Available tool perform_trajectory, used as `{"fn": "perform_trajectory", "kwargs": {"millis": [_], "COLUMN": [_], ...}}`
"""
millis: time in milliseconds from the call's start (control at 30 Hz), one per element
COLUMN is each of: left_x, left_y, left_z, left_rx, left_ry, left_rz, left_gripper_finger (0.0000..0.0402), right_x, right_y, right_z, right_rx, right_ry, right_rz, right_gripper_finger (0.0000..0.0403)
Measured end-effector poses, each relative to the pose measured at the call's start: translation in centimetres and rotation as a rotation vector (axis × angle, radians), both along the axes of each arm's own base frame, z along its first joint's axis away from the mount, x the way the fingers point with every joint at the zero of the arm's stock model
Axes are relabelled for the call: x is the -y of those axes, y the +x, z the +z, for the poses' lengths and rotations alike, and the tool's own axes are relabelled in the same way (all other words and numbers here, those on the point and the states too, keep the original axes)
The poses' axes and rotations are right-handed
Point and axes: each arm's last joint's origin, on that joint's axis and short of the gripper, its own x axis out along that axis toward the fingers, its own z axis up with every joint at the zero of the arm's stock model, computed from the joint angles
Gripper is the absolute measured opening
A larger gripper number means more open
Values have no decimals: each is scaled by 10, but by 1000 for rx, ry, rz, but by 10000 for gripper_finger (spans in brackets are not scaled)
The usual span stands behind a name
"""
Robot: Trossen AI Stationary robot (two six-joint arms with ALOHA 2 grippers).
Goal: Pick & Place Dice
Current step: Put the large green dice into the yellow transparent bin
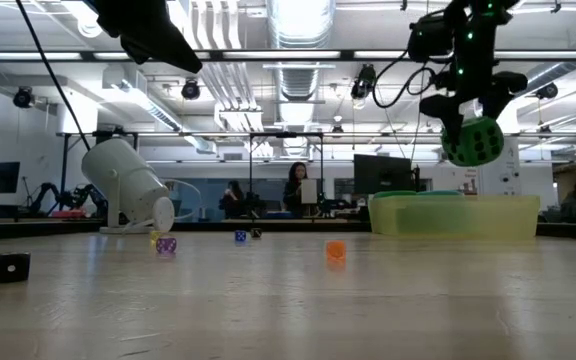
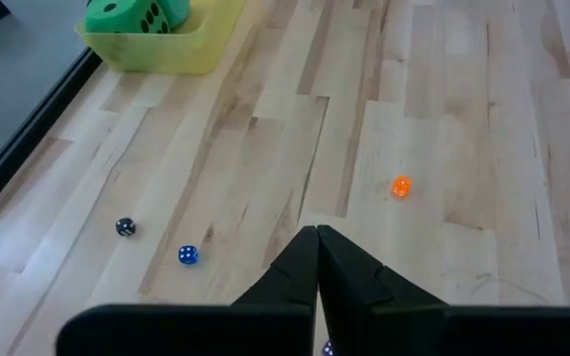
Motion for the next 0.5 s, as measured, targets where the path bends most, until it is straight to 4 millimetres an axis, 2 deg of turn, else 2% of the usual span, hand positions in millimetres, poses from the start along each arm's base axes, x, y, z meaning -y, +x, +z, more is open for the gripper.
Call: {"fn": "perform_trajectory", "kwargs": {"millis": [267, 500], "left_x": [0, 0], "left_y": [0, 1], "left_z": [0, 1], "left_rx": [1, 12], "left_ry": [-2, -7], "left_rz": [1, 2], "left_gripper_finger": [12, 12], "right_x": [21, 27], "right_y": [-16, -12], "right_z": [-18, -24], "right_rx": [2, 38], "right_ry": [-29, -80], "right_rz": [-74, -72], "right_gripper_finger": [338, 338]}}
